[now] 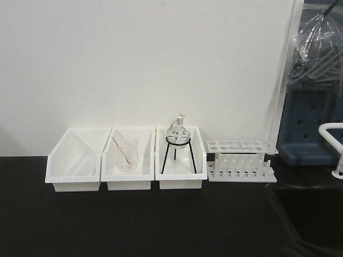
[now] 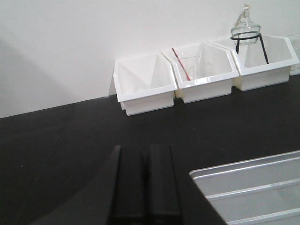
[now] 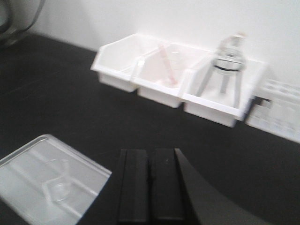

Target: Move beaker to silver tray on left bench

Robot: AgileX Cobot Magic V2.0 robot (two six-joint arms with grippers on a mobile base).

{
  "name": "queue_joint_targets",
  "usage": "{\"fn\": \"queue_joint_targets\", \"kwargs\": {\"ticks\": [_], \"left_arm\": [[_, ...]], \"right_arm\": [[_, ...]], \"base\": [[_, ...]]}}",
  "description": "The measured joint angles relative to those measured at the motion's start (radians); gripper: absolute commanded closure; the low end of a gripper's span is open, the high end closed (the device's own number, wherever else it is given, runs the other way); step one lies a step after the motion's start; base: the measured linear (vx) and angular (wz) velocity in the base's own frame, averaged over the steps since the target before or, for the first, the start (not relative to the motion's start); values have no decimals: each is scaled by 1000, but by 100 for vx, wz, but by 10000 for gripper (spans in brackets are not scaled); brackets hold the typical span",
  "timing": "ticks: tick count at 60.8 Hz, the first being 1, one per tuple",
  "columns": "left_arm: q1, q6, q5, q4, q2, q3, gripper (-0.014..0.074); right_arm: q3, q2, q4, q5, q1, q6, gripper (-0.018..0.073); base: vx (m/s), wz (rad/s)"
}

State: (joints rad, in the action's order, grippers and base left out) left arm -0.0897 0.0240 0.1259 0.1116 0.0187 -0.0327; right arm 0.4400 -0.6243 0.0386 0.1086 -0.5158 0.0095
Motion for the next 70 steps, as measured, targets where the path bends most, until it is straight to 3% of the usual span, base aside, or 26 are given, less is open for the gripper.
{"fn": "queue_joint_targets", "kwargs": {"ticks": [14, 23, 70], "left_arm": [[0, 0, 0, 0, 0, 0, 595], [0, 0, 1, 0, 0, 0, 595], [0, 0, 5, 0, 0, 0, 595]], "right_arm": [[-339, 418, -10, -4, 358, 42, 571], [-460, 614, -25, -3, 472, 75, 571], [-471, 636, -24, 5, 493, 75, 571]], "base": [[0, 0], [0, 0], [0, 0]]}}
